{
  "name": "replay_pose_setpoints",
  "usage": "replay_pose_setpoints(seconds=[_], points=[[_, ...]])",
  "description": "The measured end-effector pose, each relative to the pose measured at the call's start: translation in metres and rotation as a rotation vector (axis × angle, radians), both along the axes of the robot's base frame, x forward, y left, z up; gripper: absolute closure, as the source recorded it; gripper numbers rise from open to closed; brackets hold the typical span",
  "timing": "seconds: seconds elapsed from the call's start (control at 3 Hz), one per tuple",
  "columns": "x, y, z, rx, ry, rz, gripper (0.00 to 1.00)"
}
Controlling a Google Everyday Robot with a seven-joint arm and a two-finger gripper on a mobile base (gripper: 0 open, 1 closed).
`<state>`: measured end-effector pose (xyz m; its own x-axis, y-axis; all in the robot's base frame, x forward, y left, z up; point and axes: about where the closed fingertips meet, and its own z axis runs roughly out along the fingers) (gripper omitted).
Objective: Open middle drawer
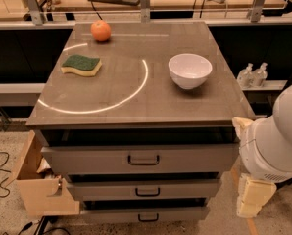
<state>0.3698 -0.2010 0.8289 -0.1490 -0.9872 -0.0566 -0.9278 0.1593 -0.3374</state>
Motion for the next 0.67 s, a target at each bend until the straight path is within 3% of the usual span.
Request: replay_pose_setpoints(seconds=[0.33,0.67], points=[[-0.007,-0.006,-0.022,-0.052,0.013,0.010,0.00],[-0.020,-0.021,-0.075,-0.132,0.052,0.054,0.00]])
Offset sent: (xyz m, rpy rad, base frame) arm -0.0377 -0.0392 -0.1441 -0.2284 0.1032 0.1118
